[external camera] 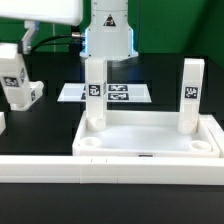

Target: Assemble desk

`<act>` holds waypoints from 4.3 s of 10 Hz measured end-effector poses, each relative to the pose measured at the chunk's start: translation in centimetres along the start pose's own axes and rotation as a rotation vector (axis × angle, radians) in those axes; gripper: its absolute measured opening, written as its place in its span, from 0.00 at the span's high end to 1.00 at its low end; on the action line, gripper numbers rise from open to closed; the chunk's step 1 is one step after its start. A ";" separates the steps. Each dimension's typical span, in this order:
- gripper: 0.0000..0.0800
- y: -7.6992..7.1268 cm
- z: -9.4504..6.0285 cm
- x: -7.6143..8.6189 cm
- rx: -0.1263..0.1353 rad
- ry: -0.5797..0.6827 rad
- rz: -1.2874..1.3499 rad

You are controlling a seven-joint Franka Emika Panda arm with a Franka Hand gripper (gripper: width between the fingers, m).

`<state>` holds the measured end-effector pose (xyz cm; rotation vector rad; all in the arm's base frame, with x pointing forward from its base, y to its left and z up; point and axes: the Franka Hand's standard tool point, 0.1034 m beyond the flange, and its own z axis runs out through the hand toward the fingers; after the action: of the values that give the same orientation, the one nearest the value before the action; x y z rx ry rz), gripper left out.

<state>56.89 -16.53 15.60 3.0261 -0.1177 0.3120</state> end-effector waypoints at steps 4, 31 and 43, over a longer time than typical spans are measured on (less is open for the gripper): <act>0.63 -6.6 -1.8 5.6 0.032 0.046 0.084; 0.63 -21.9 -1.6 4.7 0.105 0.257 0.080; 0.63 -25.6 -1.4 5.1 0.091 0.366 -0.091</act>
Offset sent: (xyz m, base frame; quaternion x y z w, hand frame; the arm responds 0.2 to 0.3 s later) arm 0.0564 0.0724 0.0151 -0.0202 0.0402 0.0902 0.9949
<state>63.85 8.67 15.72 2.9872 0.0634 0.8732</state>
